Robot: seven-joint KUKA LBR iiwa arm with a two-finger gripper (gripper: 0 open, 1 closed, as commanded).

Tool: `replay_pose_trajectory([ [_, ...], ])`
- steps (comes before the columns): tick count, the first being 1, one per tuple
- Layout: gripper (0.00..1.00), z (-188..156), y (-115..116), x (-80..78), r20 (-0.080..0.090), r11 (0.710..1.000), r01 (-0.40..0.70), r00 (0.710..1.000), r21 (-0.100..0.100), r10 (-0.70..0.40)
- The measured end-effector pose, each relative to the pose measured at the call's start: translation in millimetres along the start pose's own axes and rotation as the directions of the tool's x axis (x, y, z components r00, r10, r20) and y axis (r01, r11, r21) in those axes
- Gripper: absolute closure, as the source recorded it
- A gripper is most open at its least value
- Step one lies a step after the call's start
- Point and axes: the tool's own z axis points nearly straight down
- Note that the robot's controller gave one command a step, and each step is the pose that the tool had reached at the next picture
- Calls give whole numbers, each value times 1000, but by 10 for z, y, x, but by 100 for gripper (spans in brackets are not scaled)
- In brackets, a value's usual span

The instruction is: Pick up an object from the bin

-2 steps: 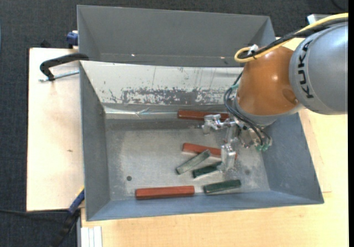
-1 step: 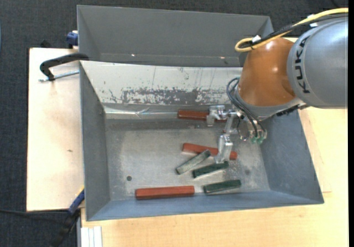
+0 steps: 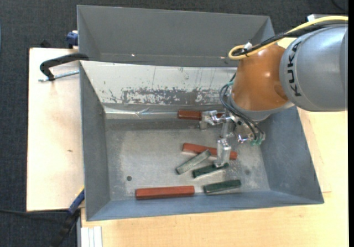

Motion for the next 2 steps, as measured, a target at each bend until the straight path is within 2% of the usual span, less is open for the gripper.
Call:
replay_pose_trajectory([
  [1,100,93,-87,176,0,949,-316,949,-1,316],
  [2,100,93,-87,176,0,949,-316,949,-1,316],
])
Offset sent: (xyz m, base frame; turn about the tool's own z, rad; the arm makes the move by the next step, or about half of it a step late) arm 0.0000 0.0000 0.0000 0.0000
